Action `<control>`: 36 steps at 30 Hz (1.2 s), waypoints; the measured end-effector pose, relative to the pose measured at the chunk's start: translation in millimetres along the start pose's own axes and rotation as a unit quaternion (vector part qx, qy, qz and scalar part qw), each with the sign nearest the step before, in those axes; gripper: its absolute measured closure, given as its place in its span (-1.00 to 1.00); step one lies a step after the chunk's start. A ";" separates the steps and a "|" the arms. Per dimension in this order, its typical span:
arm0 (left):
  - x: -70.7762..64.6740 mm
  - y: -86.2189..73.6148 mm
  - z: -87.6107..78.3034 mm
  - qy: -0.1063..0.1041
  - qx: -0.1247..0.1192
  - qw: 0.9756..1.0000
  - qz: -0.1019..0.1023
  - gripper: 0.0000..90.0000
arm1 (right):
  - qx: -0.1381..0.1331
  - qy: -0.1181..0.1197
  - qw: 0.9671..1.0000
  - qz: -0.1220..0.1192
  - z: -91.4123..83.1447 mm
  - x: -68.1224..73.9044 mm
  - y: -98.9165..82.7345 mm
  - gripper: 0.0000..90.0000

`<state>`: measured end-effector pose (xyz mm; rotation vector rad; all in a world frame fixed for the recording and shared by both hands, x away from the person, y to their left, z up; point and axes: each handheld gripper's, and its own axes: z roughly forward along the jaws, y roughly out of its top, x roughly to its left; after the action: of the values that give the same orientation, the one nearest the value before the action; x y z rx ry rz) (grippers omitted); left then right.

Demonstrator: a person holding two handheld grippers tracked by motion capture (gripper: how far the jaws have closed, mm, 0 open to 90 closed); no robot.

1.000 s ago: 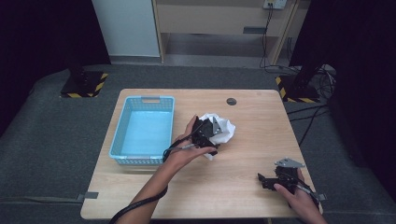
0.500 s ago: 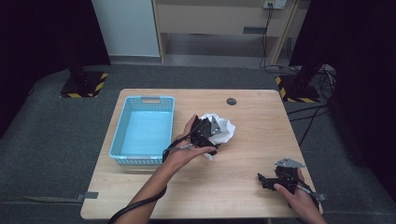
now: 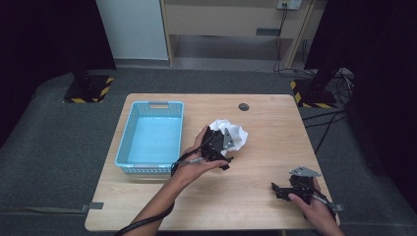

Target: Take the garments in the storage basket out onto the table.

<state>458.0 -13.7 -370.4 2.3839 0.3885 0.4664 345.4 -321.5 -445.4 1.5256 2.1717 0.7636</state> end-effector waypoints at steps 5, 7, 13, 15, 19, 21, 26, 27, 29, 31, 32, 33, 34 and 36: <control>-5.9 0.2 -4.1 -0.002 -0.006 1.000 -0.002 -0.94 | 0.000 0.000 1.000 0.000 0.0 0.0 0.0 -0.99; -8.6 0.0 -5.8 -0.004 -0.008 1.000 -0.002 -0.94 | 0.000 0.000 1.000 0.000 0.0 0.0 0.0 -0.99; -19.6 -6.3 -7.8 -0.003 -0.001 1.000 0.007 -0.94 | 0.000 0.000 1.000 0.000 0.0 0.0 0.0 -0.99; -21.7 -9.2 -8.5 -0.004 0.001 1.000 0.007 -0.94 | 0.000 0.000 1.000 0.000 0.0 0.0 0.0 -0.99; -26.1 -15.4 -9.8 -0.007 0.005 1.000 0.006 -0.94 | 0.000 0.000 1.000 0.000 0.0 0.0 0.0 -0.99; -28.0 -19.4 -10.2 -0.007 0.008 1.000 0.011 -0.94 | 0.000 0.000 1.000 0.000 0.0 0.0 0.0 -0.99; -30.7 -28.1 -9.2 -0.011 0.010 1.000 0.001 -0.94 | 0.000 0.000 1.000 0.000 0.0 0.0 0.0 -0.99; -32.0 -29.5 -9.3 -0.013 0.012 1.000 0.004 -0.94 | 0.000 0.000 1.000 0.000 0.0 0.0 0.0 -0.99; -34.7 -31.7 -9.4 -0.014 0.013 1.000 0.005 -0.94 | 0.000 0.000 1.000 0.000 0.0 0.0 0.0 -0.99; -36.3 -33.7 -10.0 -0.015 0.014 1.000 0.004 -0.94 | 0.000 0.000 1.000 0.000 0.0 0.0 0.0 -0.99; -36.5 -34.7 -10.1 -0.015 0.015 1.000 0.005 -0.94 | 0.000 0.000 1.000 0.000 0.0 0.0 0.0 -0.99; -36.7 -35.6 -10.1 -0.015 0.016 1.000 0.005 -0.94 | 0.000 0.000 1.000 0.000 0.0 0.0 0.0 -0.99; -36.9 -37.1 -10.1 -0.015 0.018 1.000 0.003 -0.94 | 0.000 0.000 1.000 0.000 0.0 0.0 0.0 -0.99; -37.4 -40.5 -10.1 -0.014 0.021 1.000 0.001 -0.94 | 0.000 0.000 1.000 0.000 0.0 0.0 0.0 -0.99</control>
<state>414.1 7.0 -398.5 2.4292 0.3858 0.4287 345.4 -321.5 -445.5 1.5255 2.1714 0.7636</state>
